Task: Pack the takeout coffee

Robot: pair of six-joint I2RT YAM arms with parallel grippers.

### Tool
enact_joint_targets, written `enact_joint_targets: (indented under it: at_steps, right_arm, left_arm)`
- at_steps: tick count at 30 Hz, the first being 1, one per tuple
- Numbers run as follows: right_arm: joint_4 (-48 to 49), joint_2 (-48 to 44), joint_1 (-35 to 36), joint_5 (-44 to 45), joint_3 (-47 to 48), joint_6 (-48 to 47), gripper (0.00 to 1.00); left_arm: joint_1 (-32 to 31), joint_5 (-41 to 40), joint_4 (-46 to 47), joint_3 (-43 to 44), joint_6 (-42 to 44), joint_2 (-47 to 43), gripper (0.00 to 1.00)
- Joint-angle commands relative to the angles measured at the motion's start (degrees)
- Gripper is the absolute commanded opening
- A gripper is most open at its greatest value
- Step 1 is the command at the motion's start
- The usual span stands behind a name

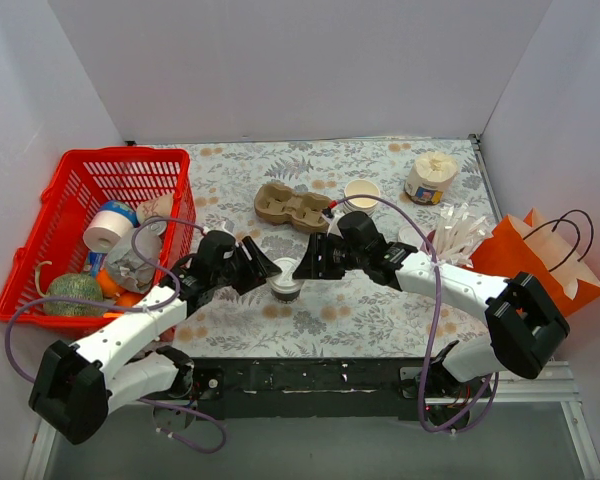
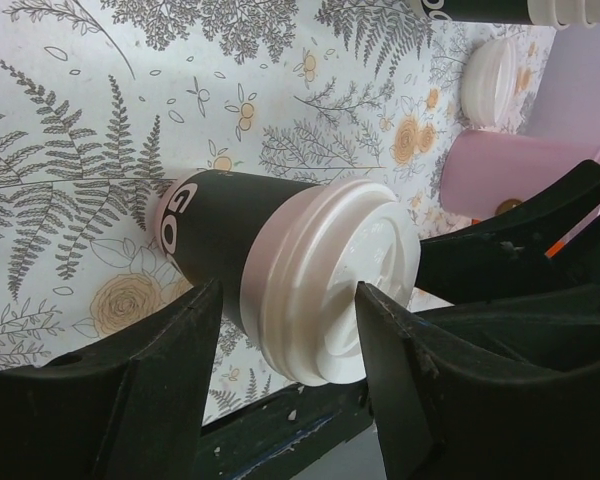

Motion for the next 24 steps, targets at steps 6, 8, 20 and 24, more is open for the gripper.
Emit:
enact_joint_targets:
  at_steps: [6,8,20,24]
  right_arm:
    - [0.4,1.0,0.8,1.6,3.2,-0.6,0.59]
    - [0.4,1.4,0.9,1.7,3.3,-0.7,0.59]
    - [-1.1,3.3,1.0,2.6,4.1,-1.7,0.53]
    - [-1.7,3.6,1.0,3.4,4.0,-1.7,0.53]
  left_arm:
    - [0.4,-1.5,0.2,-2.9,-1.0,-3.3,0.46]
    - [0.3,-1.8,0.9,-3.5,-1.1,-3.8,0.46]
    - [0.4,-0.5,3.1,-5.1,-2.0,-3.5,0.29]
    - [0.6,-0.8,2.5,-6.1,-2.0,-3.1,0.24]
